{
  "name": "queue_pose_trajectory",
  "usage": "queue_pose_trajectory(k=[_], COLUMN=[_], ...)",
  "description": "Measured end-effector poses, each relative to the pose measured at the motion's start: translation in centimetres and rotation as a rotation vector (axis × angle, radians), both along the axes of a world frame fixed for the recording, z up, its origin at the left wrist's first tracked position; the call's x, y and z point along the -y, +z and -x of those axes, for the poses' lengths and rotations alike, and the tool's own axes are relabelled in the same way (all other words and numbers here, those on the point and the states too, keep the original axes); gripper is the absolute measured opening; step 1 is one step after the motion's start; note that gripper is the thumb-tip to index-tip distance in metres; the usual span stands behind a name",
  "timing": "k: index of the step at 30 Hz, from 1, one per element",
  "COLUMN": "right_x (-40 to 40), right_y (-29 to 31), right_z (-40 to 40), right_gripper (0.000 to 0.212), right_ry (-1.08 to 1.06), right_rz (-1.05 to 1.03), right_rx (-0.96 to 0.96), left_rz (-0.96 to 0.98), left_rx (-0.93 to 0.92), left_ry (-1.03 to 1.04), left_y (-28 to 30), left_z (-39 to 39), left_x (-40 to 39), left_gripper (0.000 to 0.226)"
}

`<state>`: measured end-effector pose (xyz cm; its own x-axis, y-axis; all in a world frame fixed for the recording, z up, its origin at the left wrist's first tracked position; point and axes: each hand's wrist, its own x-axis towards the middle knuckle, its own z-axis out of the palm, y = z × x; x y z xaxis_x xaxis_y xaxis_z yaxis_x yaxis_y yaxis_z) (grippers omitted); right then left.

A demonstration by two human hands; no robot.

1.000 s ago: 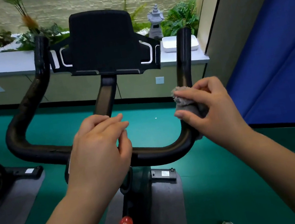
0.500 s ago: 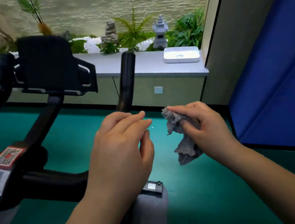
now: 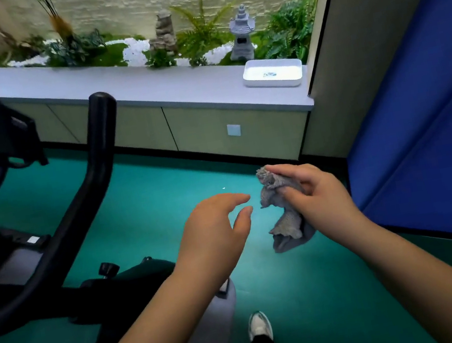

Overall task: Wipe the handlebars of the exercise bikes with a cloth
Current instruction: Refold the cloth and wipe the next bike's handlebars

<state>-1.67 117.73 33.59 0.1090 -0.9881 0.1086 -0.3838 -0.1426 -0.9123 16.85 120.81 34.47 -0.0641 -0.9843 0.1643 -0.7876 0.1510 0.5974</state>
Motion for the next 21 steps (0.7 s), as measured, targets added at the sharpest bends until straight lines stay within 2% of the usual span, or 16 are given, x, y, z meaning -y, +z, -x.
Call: queue_pose_trajectory(k=[5,8,13,16,19,21], right_x=[4.8,8.4,14.6,17.9,21.2,23.2], right_y=[-0.2,-0.2,-0.5,-0.6,-0.5,-0.5], right_z=[0.5,1.0,2.4,2.3,1.5,0.6], right_gripper=[0.044,0.036,0.035,0.031,0.031,0.029], right_ry=[0.085,0.114,0.112,0.140,0.167,0.212], right_rz=[-0.105,-0.197,-0.294,-0.346,-0.428,-0.477], right_rx=[0.251,0.333,0.420,0.505,0.597,0.621], left_rz=[-0.288,-0.373,-0.339,-0.315,-0.272,-0.188], left_rx=[-0.504,-0.674,-0.619,-0.668,-0.744,-0.639], left_ry=[0.021,0.092,0.105,0.100,0.184,0.249], left_y=[0.2,-0.6,-1.6,-1.5,-1.3,-1.6], left_z=[2.9,3.4,3.6,3.6,2.9,2.0], left_x=[6.4,10.7,17.3,20.3,22.6,24.2], left_gripper=[0.009,0.006,0.008,0.010,0.015,0.021])
